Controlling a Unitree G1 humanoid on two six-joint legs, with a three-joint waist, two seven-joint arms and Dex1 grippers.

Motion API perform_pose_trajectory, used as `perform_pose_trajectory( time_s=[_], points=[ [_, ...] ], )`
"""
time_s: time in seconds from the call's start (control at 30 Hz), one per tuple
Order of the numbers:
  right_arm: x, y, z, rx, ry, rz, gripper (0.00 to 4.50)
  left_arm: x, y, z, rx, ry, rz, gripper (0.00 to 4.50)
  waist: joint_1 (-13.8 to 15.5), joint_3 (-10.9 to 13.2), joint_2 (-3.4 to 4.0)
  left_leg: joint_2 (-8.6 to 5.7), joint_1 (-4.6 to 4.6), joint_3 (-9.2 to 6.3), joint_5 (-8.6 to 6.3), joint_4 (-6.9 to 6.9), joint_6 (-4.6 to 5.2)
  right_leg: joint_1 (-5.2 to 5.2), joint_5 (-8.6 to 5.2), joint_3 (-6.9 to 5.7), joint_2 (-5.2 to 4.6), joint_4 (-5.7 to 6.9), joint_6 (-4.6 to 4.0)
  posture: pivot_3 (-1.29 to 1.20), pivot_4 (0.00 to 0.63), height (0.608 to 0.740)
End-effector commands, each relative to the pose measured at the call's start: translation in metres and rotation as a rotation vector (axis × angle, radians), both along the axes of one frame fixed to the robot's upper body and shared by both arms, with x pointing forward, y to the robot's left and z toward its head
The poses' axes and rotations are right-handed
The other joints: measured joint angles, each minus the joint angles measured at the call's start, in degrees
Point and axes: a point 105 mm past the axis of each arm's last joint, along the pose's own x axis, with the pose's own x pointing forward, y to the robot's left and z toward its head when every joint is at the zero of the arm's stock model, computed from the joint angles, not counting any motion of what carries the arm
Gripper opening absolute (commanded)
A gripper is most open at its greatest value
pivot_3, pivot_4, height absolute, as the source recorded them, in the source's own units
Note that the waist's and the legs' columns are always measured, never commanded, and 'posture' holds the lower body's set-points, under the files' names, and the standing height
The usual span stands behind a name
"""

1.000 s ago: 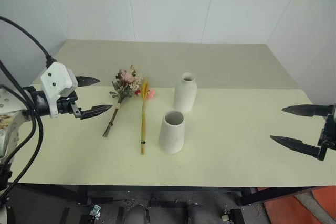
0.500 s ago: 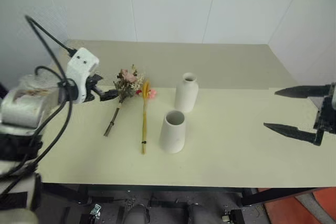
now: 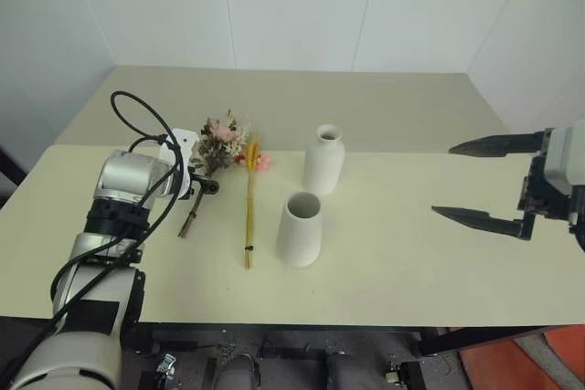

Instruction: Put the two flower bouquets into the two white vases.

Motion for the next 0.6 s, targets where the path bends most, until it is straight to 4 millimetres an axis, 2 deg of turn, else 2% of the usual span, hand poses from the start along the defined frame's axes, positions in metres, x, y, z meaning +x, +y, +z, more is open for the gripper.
perform_pose_trajectory(
  time_s=[0.03, 0.13, 0.2, 0.33, 0.47, 0.5, 0.57, 0.6],
  points=[
    [0.000, 0.001, 0.008, 0.008, -0.037, -0.002, 4.48, 0.010, 0.000, 0.013, 0.001, -0.036, -0.009, 4.31, 0.00, 0.00, 0.00, 0.00, -0.01, 0.00, 0.00, 0.00, 0.00, -0.01, 0.00, 0.00, 0.00, -0.01, 0.00, 0.00, 0.150, 0.740],
    [0.002, -0.001, 0.007, 0.003, -0.035, -0.017, 4.50, 0.013, -0.007, 0.011, -0.034, -0.015, -0.043, 3.62, 0.00, 0.00, 0.00, 0.00, -0.02, 0.00, 0.00, 0.00, 0.00, -0.02, 0.00, 0.00, 0.00, -0.01, 0.00, 0.00, 0.150, 0.740],
    [0.002, -0.002, 0.007, 0.006, -0.035, -0.022, 4.50, 0.014, -0.012, 0.008, -0.072, 0.001, -0.061, 2.97, 0.00, 0.00, 0.00, -0.01, -0.04, 0.00, 0.00, 0.00, 0.00, -0.03, 0.00, 0.00, 0.00, -0.01, 0.00, 0.00, 0.150, 0.740],
    [0.001, -0.003, 0.007, 0.007, -0.037, -0.026, 4.50, 0.019, -0.017, -0.004, -0.033, 0.025, -0.076, 1.60, 0.00, 0.00, 0.00, -0.01, -0.04, 0.00, 0.00, 0.00, 0.00, -0.03, 0.00, 0.00, 0.00, 0.00, 0.00, 0.00, 0.150, 0.740],
    [0.001, -0.004, 0.008, 0.010, -0.045, -0.036, 4.50, 0.025, -0.020, -0.004, -0.025, 0.017, -0.069, 0.28, 0.02, 0.00, 0.00, -0.02, 0.00, 0.00, 0.00, 0.00, 0.00, 0.01, 0.00, 0.00, 0.00, 0.02, 0.00, 0.00, 0.150, 0.740],
    [0.001, -0.005, 0.009, 0.010, -0.046, -0.038, 4.50, 0.027, -0.019, -0.001, 0.007, -0.009, -0.068, 0.13, 0.03, 0.00, 0.00, -0.02, 0.00, 0.00, 0.00, 0.00, 0.00, 0.01, 0.00, 0.00, -0.01, 0.02, 0.00, 0.00, 0.150, 0.740],
    [0.001, -0.006, 0.009, 0.010, -0.046, -0.040, 4.50, 0.034, -0.017, 0.008, 0.097, -0.086, -0.069, 0.13, 0.04, 0.00, 0.00, -0.02, 0.00, -0.01, 0.00, 0.00, 0.00, 0.01, 0.00, 0.00, -0.01, 0.01, 0.00, 0.00, 0.150, 0.740],
    [0.000, -0.006, 0.009, 0.009, -0.046, -0.042, 4.50, 0.040, -0.019, 0.022, 0.093, -0.162, -0.059, 0.13, 0.04, 0.00, 0.00, -0.02, -0.03, -0.01, 0.00, 0.00, 0.00, -0.01, 0.00, 0.00, -0.01, 0.01, 0.00, 0.00, 0.150, 0.740]
  ],
)
